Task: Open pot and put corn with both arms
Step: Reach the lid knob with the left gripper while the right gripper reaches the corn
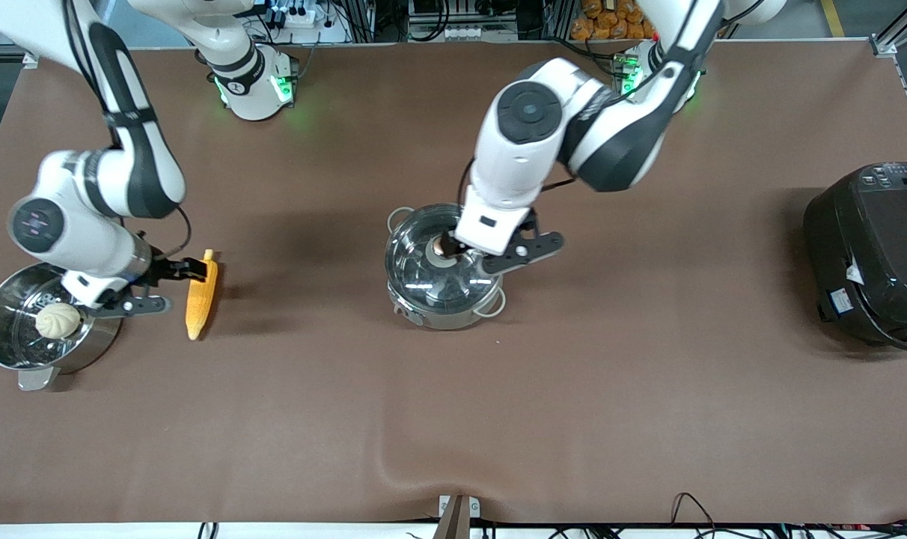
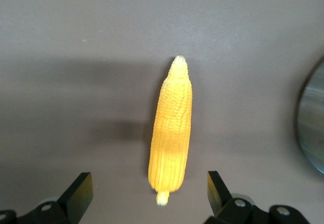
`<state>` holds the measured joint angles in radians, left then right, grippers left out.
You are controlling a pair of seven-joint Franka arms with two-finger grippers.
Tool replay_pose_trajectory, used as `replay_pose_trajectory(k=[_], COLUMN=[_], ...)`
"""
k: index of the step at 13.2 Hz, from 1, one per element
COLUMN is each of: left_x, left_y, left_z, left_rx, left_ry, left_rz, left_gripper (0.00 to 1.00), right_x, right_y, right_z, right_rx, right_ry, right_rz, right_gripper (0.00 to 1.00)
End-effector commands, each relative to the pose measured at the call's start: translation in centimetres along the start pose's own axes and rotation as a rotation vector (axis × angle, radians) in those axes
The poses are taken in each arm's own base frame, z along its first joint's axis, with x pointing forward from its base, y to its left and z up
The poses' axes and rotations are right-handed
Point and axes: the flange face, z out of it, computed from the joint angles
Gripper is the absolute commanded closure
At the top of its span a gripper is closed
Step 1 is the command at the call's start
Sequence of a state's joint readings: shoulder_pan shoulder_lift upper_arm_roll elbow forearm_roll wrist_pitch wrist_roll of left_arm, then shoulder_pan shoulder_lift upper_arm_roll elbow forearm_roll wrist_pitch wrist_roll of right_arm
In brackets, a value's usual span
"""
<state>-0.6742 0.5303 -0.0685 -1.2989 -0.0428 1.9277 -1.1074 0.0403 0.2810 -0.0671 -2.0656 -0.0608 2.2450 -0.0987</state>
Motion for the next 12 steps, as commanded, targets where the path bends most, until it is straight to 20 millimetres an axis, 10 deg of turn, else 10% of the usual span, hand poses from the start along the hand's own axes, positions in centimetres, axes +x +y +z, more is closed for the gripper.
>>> replay_pose_trajectory(k=[1,4,12], left_x=[-1.0,-3.4,-5.3], left_y=[1.8,3.6,3.8], left_z=[1.3,4.4,8.1], left_rx=[-0.017,-0.029,0.049], left_ry=[-0.005,-0.001,0.047], left_rz=[-0.040,-0.039,0.026], left_gripper=[0.00,0.00,0.00], right_x=[-0.4,-0.8,-0.6], right_y=[-0.2,3.2,2.5], right_z=[2.8,5.5,9.7], right_rx=[-0.018,-0.008,0.086], right_ry=[0.023,0.007,-0.011], right_rz=[-0.050,-0.061,0.029], right_gripper=[0.00,0.00,0.08])
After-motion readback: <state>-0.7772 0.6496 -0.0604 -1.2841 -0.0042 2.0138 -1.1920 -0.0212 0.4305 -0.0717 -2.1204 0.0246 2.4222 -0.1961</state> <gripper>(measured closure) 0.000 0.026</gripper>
